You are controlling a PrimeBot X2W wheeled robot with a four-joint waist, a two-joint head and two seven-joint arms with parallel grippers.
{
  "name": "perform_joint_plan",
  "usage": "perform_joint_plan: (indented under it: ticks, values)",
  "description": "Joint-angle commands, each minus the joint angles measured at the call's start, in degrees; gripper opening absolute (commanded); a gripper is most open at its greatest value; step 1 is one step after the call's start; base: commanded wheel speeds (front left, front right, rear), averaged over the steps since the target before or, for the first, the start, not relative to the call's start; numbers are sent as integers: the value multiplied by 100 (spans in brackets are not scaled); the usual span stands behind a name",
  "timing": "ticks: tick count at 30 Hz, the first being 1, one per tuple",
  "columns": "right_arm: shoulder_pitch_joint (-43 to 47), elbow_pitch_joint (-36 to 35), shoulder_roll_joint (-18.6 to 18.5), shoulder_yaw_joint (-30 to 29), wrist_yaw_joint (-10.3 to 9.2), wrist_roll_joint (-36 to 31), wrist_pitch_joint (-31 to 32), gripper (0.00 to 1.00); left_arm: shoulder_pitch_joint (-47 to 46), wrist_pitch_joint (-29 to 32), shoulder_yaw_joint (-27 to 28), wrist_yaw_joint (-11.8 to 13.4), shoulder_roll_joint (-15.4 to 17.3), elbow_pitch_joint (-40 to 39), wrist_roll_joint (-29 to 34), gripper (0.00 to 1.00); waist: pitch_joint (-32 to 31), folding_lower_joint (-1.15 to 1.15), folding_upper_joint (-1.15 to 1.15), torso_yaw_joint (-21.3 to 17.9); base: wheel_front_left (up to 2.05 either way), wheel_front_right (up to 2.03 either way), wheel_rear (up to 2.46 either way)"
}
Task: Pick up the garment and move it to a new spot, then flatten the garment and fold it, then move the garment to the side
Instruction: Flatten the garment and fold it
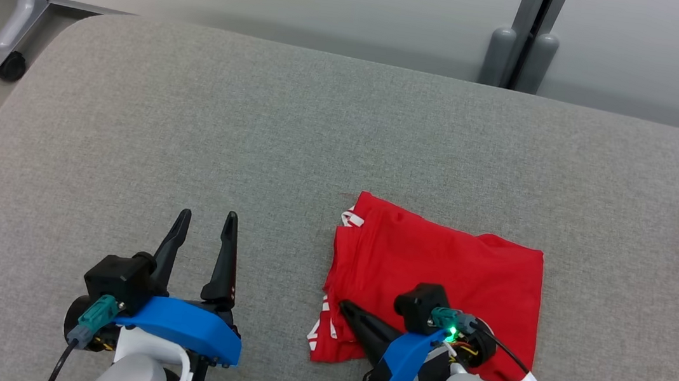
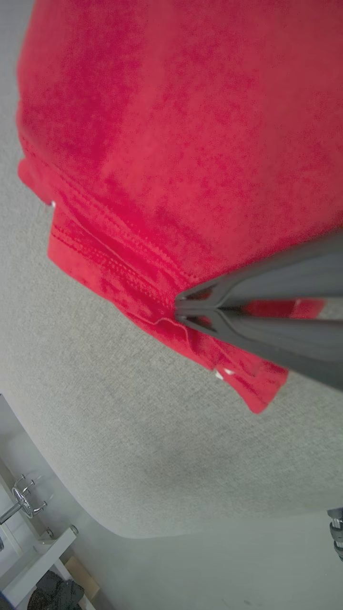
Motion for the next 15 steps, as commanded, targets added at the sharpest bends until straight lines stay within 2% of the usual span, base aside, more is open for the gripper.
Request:
perform_joint_plan:
  ticks: [1, 8, 12, 13, 14, 15]
  values:
    - [-41, -56, 2, 113, 1, 74, 28, 0, -122, -36, 21, -22, 5, 15, 16, 100, 28, 0, 0, 29, 0, 0, 0]
    - [-208, -99, 1, 637, 1, 445, 5, 0, -129, -54, 59, -38, -45, 75, 37, 100, 58, 0, 0, 64, 0, 0, 0]
    - [-335, -173, -1, 791, 1, 610, -208, 0, -102, -57, 83, -52, -59, 103, 37, 100, 19, 0, 0, 6, 0, 0, 0]
    - [-360, -183, -2, 785, 1, 643, -300, 4, -94, -60, 97, -53, -57, 111, 35, 100, -3, 0, 0, -28, 0, 0, 0]
    - [-394, -179, -5, 736, 1, 653, -405, 18, -92, -64, 102, -61, -58, 119, 38, 100, -24, 0, 0, -57, 0, 0, 0]
    - [-437, -168, -4, 697, 1, 638, -491, 62, -99, -67, 106, -68, -58, 124, 52, 100, -53, 0, 0, -95, 0, 0, 0]
